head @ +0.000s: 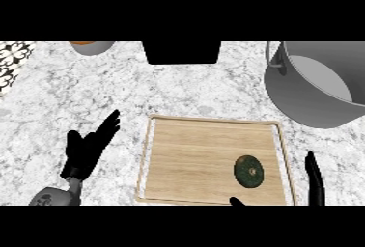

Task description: Pick the squash from the tray and place it in the pot

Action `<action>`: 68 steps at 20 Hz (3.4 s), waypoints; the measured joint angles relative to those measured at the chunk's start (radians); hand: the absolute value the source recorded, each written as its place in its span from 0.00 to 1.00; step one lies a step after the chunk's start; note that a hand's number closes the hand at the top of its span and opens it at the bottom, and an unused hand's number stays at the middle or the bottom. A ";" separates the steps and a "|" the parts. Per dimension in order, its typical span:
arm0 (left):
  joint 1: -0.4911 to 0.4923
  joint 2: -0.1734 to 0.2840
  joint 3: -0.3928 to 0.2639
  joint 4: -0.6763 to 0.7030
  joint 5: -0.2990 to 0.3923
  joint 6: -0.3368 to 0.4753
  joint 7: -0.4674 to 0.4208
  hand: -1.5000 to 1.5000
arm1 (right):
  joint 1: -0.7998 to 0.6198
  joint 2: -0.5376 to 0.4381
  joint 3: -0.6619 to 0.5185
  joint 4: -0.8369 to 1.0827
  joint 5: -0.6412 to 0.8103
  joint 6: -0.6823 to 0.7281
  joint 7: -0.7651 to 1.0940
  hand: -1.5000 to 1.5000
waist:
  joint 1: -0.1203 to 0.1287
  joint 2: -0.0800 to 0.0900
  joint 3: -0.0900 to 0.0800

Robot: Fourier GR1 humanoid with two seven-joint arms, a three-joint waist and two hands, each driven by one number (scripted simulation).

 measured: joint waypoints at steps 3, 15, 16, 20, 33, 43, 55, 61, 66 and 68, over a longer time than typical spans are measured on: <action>-0.002 0.001 0.004 0.000 0.000 -0.011 -0.005 0.50 | -0.020 0.025 0.009 -0.085 0.074 0.107 0.189 0.00 | 0.012 0.002 0.001; -0.014 -0.033 0.007 0.044 -0.033 -0.028 -0.032 0.50 | -0.229 0.037 -0.070 0.062 -0.039 0.424 0.549 0.00 | 0.024 0.002 0.005; -0.029 -0.039 0.019 0.062 -0.035 -0.032 -0.032 0.50 | -0.241 0.038 -0.077 0.084 -0.048 0.430 0.548 0.00 | 0.022 0.002 0.005; -0.025 -0.048 0.048 0.082 -0.045 -0.059 -0.041 0.50 | -0.236 0.001 -0.130 0.128 -0.098 0.430 0.493 0.00 | 0.018 0.000 0.006; -0.015 -0.092 0.078 0.053 -0.097 -0.080 -0.022 0.50 | -0.083 -0.048 -0.187 0.184 -0.350 0.322 0.113 0.00 | 0.014 -0.002 0.006; 0.001 -0.107 0.102 0.058 -0.118 -0.103 -0.031 0.50 | -0.116 0.020 -0.238 0.355 -0.620 0.321 -0.187 0.00 | 0.016 -0.001 0.006; -0.004 -0.137 0.120 0.037 -0.147 -0.117 -0.007 0.50 | -0.237 0.027 -0.305 0.657 -0.729 0.330 -0.475 1.00 | 0.014 -0.015 -0.014; 0.012 -0.131 0.130 0.040 -0.150 -0.130 -0.018 0.50 | -0.251 0.030 -0.309 0.719 -0.811 0.327 -0.610 1.00 | 0.013 -0.020 -0.025; 0.011 -0.134 0.130 0.017 -0.152 -0.130 0.005 0.50 | -0.263 0.022 -0.291 0.751 -0.850 0.294 -0.715 1.00 | 0.012 -0.019 -0.026; 0.015 -0.137 0.129 0.019 -0.156 -0.128 -0.003 0.50 | -0.285 -0.037 -0.328 0.746 -0.904 0.380 -0.721 1.00 | 0.018 -0.018 -0.019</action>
